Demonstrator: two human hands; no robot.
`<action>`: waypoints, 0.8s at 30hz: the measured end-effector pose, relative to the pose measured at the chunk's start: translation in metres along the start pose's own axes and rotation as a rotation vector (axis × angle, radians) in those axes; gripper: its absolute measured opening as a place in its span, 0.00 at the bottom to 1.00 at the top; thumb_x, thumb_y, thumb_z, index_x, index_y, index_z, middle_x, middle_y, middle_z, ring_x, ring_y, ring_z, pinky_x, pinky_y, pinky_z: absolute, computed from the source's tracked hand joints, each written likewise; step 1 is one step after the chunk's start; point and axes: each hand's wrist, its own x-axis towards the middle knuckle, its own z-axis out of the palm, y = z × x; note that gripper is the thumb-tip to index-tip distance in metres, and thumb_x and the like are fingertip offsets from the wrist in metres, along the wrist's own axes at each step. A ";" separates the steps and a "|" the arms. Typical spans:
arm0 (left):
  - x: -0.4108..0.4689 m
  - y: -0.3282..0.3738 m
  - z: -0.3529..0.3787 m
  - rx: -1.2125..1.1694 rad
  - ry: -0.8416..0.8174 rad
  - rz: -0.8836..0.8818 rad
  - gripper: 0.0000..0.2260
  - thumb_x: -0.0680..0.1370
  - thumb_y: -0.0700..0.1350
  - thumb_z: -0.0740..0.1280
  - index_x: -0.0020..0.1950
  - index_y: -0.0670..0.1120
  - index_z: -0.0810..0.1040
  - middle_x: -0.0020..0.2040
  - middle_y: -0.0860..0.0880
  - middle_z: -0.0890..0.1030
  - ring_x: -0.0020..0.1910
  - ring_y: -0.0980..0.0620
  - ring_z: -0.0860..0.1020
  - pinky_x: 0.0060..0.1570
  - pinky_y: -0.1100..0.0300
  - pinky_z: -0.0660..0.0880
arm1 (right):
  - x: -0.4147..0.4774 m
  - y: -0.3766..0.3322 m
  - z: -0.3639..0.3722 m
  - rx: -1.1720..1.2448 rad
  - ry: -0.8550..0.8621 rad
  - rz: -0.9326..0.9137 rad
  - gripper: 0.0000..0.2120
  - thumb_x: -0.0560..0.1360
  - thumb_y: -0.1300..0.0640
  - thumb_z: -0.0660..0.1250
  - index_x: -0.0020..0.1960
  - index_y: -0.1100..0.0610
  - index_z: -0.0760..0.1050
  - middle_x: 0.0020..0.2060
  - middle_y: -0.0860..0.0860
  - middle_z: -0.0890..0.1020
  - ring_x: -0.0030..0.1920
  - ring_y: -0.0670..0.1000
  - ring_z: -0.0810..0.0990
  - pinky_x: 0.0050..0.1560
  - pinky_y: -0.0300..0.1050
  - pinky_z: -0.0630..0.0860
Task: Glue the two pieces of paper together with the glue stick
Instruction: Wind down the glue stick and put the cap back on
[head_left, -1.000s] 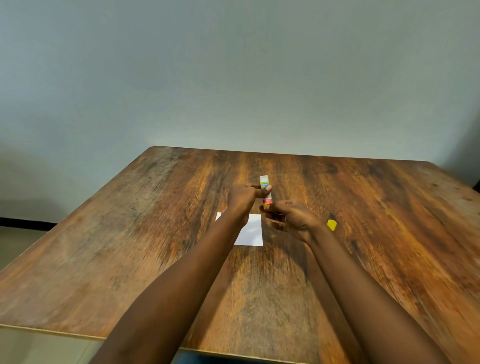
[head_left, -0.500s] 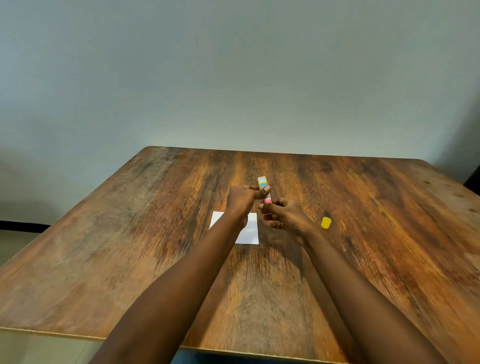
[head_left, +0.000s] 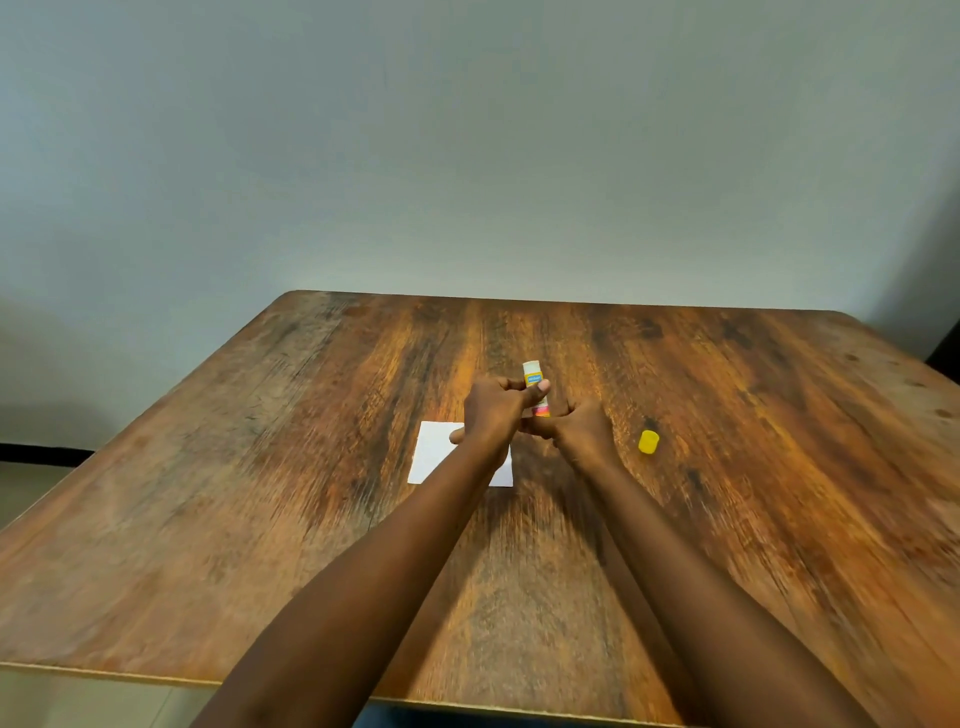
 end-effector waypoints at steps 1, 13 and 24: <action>0.000 -0.001 0.001 -0.016 -0.015 -0.002 0.12 0.71 0.46 0.73 0.50 0.40 0.83 0.47 0.42 0.85 0.40 0.52 0.81 0.45 0.57 0.78 | 0.000 0.001 -0.002 -0.005 -0.006 -0.021 0.14 0.61 0.54 0.79 0.35 0.61 0.75 0.28 0.52 0.76 0.30 0.49 0.73 0.32 0.42 0.66; 0.001 -0.012 0.010 -0.080 -0.155 -0.031 0.14 0.77 0.43 0.66 0.62 0.40 0.75 0.56 0.43 0.80 0.50 0.51 0.77 0.47 0.61 0.74 | 0.024 0.036 -0.073 -0.870 0.048 -0.114 0.16 0.77 0.64 0.62 0.64 0.59 0.73 0.58 0.59 0.78 0.56 0.58 0.77 0.56 0.56 0.77; -0.008 -0.008 0.008 -0.052 -0.294 0.005 0.16 0.82 0.45 0.56 0.68 0.44 0.69 0.59 0.42 0.77 0.46 0.57 0.76 0.34 0.72 0.73 | 0.024 0.040 -0.073 -0.752 0.110 0.036 0.12 0.79 0.62 0.53 0.48 0.60 0.76 0.44 0.58 0.79 0.43 0.55 0.78 0.48 0.56 0.78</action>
